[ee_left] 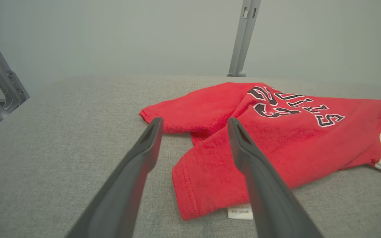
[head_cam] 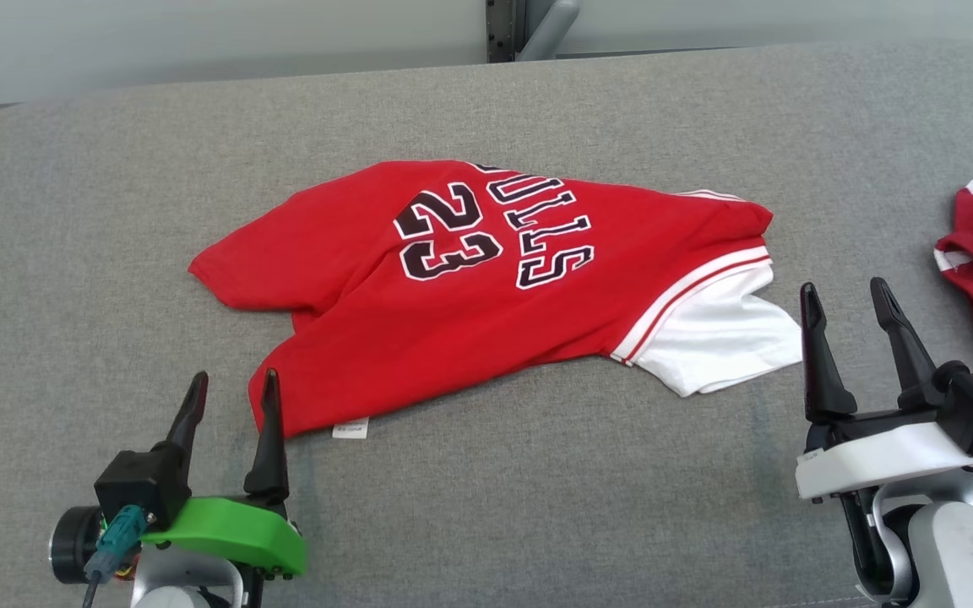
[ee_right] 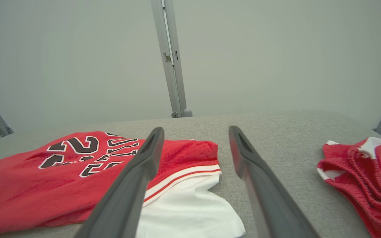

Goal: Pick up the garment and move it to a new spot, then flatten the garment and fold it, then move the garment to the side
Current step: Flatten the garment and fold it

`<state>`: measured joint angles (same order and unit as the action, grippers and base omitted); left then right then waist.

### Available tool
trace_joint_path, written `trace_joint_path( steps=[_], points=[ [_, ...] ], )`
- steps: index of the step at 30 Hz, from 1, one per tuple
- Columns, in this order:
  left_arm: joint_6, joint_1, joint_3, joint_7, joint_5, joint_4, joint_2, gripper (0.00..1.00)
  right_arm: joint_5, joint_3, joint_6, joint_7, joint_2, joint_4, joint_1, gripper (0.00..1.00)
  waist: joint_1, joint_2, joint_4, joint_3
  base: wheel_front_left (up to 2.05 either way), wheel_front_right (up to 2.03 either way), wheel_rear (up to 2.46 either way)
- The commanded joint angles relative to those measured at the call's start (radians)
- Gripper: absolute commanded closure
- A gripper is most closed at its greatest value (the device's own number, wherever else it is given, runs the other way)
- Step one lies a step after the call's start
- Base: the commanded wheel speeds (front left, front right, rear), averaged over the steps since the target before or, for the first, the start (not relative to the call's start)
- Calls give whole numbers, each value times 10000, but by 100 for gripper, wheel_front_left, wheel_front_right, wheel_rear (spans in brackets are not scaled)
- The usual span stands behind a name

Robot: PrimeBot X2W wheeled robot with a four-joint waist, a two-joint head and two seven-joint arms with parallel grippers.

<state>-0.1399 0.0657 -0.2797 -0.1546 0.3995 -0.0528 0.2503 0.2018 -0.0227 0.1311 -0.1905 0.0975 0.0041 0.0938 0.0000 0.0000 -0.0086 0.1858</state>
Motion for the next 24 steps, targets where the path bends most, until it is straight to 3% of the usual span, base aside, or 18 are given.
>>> trace_joint_path(
  steps=[1, 8, 15, 16, 17, 18, 19, 20, 24],
  points=[
    [131, 147, 0, 38, 310, -232, -121, 0, 103, 15, -9, -11, 3, 38, 77, 0, 0, 0, -9, 132, 0, 0, 0],
    [827, 375, 44, 272, 1250, -2182, -450, 0, 234, 131, -9, -152, -44, 272, 175, 0, 0, 0, -118, 394, 0, 0, 0],
    [1240, 797, 76, 20, 1622, -3440, -632, 0, 294, 65, -9, -232, 12, 380, 283, 0, 0, 0, -163, 555, 0, 0, 0],
    [1311, 860, 74, -16, 1640, -3584, -645, 16, 295, 30, -9, -226, 8, 395, 277, 0, 0, 0, -162, 567, 0, 0, 0],
    [1376, 921, 50, -51, 1685, -3695, -661, 42, 295, -19, -9, -218, 8, 418, 272, 0, 0, 0, -160, 576, 0, 0, 0],
    [1448, 977, 33, -84, 1720, -3790, -669, 61, 298, -76, -9, -213, 12, 443, 262, 0, 0, 0, -156, 578, 0, 0, 0],
    [1524, 1036, 1, -124, 1709, -3891, -672, 91, 305, -149, -9, -197, 20, 479, 246, 0, 0, 0, -150, 584, 0, 0, 0],
    [1597, 1085, -42, -148, 1702, -3974, -674, 100, 320, -232, -9, -166, 30, 538, 223, 0, 0, 0, -142, 592, 0, 0, 0],
    [1733, 1275, -165, -273, 1608, -4277, -669, 100, 320, -555, -9, -93, 108, 936, 130, 0, 0, 0, -115, 592, 0, 0, 0]
  ],
)
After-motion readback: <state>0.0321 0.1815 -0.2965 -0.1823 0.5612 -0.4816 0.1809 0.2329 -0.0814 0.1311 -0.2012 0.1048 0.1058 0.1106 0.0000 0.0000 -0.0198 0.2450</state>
